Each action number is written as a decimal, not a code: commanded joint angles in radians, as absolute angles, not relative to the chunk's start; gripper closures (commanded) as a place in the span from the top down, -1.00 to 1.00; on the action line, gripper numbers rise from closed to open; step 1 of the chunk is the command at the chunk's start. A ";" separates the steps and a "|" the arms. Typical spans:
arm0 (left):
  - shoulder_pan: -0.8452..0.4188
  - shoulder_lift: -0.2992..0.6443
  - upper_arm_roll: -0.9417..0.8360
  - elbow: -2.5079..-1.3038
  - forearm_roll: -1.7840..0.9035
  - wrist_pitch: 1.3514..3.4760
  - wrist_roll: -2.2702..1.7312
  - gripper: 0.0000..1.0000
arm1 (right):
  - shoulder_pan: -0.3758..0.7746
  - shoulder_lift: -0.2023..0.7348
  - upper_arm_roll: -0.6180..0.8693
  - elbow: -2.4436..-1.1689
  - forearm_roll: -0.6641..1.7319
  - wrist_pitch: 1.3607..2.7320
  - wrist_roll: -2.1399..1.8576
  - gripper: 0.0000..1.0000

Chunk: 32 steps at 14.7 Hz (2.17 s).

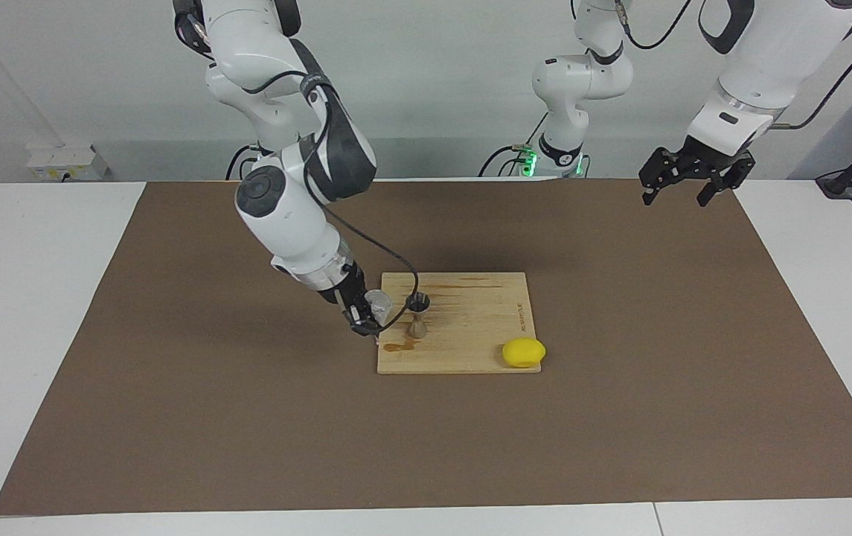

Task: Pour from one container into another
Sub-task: 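Carry the glass back and set it down on the table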

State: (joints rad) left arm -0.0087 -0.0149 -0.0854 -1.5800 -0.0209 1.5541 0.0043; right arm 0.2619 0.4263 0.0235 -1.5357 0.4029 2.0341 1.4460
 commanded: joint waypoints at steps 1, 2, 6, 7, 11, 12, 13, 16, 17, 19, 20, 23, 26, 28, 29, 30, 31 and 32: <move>0.006 -0.044 -0.095 -1.615 -0.018 1.563 0.012 1.00 | 0.178 0.350 0.034 -1.675 0.547 2.034 1.355 -0.52; 0.006 -0.044 -0.097 -1.615 -0.018 1.563 0.012 1.00 | 0.157 0.330 0.034 -1.724 0.561 2.036 1.333 -0.52; 0.006 -0.044 -0.097 -1.615 -0.018 1.563 0.012 1.00 | 0.055 0.273 0.034 -1.870 0.662 2.039 1.160 -0.50; 0.006 -0.044 -0.097 -1.615 -0.018 1.563 0.012 1.00 | 0.037 0.265 0.034 -1.899 0.669 2.042 1.140 -0.50; 0.006 -0.044 -0.097 -1.615 -0.018 1.563 0.012 1.00 | -0.070 0.253 0.034 -2.006 0.706 2.046 0.955 -0.44; 0.006 -0.044 -0.097 -1.615 -0.018 1.563 0.012 1.00 | -0.102 0.259 0.034 -2.029 0.707 2.046 0.903 -0.42; 0.006 -0.044 -0.095 -1.615 -0.018 1.563 0.012 1.00 | -0.127 0.261 0.032 -2.046 0.709 2.046 0.847 -0.41; 0.006 -0.044 -0.095 -1.615 -0.018 1.563 0.012 1.00 | -0.204 0.297 0.034 -2.066 0.710 2.034 0.734 -0.40; 0.006 -0.044 -0.095 -1.615 -0.018 1.563 0.012 1.00 | -0.216 0.308 0.034 -2.066 0.710 2.034 0.710 -0.37; 0.006 -0.044 -0.095 -1.615 -0.018 1.563 0.012 1.00 | -0.236 0.322 0.032 -2.068 0.710 2.034 0.698 -0.28; 0.006 -0.044 -0.095 -1.615 -0.018 1.563 0.012 1.00 | -0.236 0.330 0.032 -2.068 0.712 2.043 0.698 0.01; 0.006 -0.044 -0.095 -1.615 -0.018 1.563 0.012 1.00 | -0.222 0.331 0.032 -2.060 0.710 2.054 0.715 1.00; 0.006 -0.044 -0.097 -1.615 -0.018 1.563 0.012 1.00 | -0.232 0.308 0.025 -2.051 0.693 2.045 0.719 1.00; 0.006 -0.044 -0.095 -1.615 -0.018 1.563 0.012 1.00 | -0.232 0.273 0.021 -2.051 0.648 2.045 0.722 1.00; 0.006 -0.044 -0.095 -1.615 -0.018 1.563 0.012 1.00 | -0.233 0.252 0.021 -2.051 0.599 2.045 0.721 1.00; 0.006 -0.044 -0.095 -1.617 -0.018 1.566 0.014 1.00 | -0.233 0.227 0.021 -2.051 0.545 2.042 0.718 1.00; 0.006 -0.044 -0.095 -1.615 -0.018 1.577 0.021 1.00 | -0.233 0.198 0.023 -2.051 0.485 2.037 0.706 1.00; 0.006 -0.044 -0.097 -1.615 -0.018 1.578 0.025 1.00 | -0.233 0.177 0.025 -2.046 0.424 2.036 0.701 1.00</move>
State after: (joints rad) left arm -0.0087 -0.0149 -0.0855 -1.5800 -0.0209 1.5548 0.0051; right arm -0.2238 0.2417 0.0165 -2.0353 0.5125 2.0428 0.7278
